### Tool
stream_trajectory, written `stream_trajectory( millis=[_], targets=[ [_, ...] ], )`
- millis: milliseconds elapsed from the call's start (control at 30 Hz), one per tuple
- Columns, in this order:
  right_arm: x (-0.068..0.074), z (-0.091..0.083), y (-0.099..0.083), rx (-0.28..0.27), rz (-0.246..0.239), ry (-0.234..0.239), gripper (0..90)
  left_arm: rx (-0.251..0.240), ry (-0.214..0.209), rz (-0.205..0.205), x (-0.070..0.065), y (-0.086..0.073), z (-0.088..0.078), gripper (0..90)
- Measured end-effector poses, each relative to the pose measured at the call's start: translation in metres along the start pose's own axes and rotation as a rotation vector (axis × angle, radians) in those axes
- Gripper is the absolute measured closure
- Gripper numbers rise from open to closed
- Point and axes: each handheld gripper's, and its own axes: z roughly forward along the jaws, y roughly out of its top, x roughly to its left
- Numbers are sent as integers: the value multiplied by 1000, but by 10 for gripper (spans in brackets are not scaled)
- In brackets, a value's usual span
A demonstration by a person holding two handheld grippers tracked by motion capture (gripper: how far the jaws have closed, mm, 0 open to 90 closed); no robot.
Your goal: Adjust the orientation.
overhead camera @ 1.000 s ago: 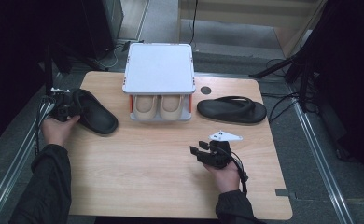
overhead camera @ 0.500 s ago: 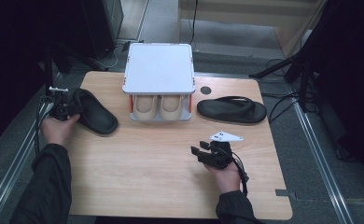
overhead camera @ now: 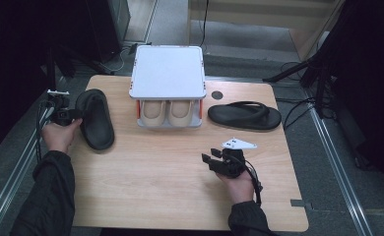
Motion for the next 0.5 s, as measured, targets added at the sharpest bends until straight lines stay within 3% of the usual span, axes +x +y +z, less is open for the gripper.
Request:
stream_trajectory(
  millis=[100,500],
  targets=[
    [0,0,0,-3,1,-1,543,-3,-16,0,-2,1,-4,694],
    [-3,-1,5,-10,3,4,543,-10,-37,63,-22,2,-23,694]
  ],
)
